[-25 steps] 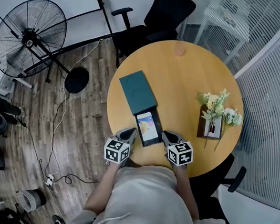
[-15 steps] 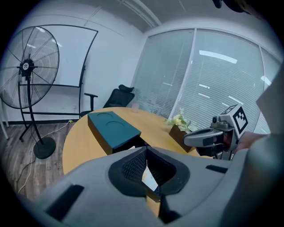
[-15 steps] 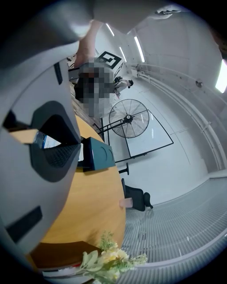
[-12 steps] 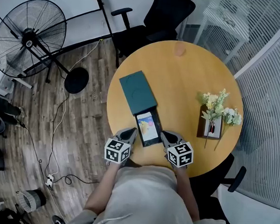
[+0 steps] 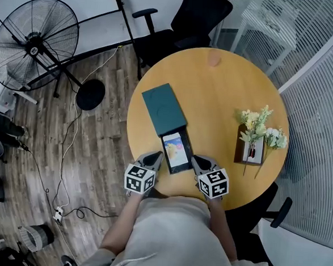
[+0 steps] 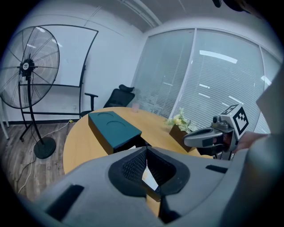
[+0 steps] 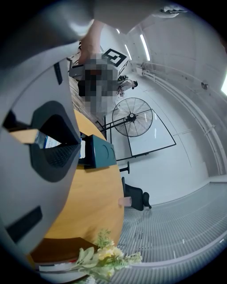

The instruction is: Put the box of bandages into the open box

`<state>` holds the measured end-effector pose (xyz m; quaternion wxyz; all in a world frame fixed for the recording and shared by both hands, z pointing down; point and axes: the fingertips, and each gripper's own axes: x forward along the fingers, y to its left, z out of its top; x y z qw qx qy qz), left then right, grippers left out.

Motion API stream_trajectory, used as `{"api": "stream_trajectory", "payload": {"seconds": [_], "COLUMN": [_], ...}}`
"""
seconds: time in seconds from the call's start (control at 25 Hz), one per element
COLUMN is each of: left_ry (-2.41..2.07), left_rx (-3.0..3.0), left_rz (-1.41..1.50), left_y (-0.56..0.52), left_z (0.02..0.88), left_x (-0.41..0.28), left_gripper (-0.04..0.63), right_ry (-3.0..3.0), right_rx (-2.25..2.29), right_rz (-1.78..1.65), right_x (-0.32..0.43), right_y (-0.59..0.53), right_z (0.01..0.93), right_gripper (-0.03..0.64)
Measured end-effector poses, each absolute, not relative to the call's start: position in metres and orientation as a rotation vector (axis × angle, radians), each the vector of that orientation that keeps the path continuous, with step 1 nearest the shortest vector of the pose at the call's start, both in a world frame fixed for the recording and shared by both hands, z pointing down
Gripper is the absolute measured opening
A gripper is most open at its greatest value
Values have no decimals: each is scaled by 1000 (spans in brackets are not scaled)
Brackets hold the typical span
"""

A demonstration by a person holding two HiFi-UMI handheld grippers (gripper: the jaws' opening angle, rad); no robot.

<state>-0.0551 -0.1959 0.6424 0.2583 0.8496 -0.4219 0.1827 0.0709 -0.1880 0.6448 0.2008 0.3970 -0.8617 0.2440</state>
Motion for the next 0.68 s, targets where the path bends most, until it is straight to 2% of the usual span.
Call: {"api": "stream_trajectory", "payload": {"seconds": [0.68], "left_ry": [-1155], "left_rx": [2299], "left_rz": [487], "left_y": [-197], "left_z": [643], "left_x": [-59], "left_gripper": [11], "right_ry": [-2369], "right_rx": [1106], "right_rz": [693], "right_x": [69], "right_y": [-188], "right_z": [651], "right_gripper": [-5]}}
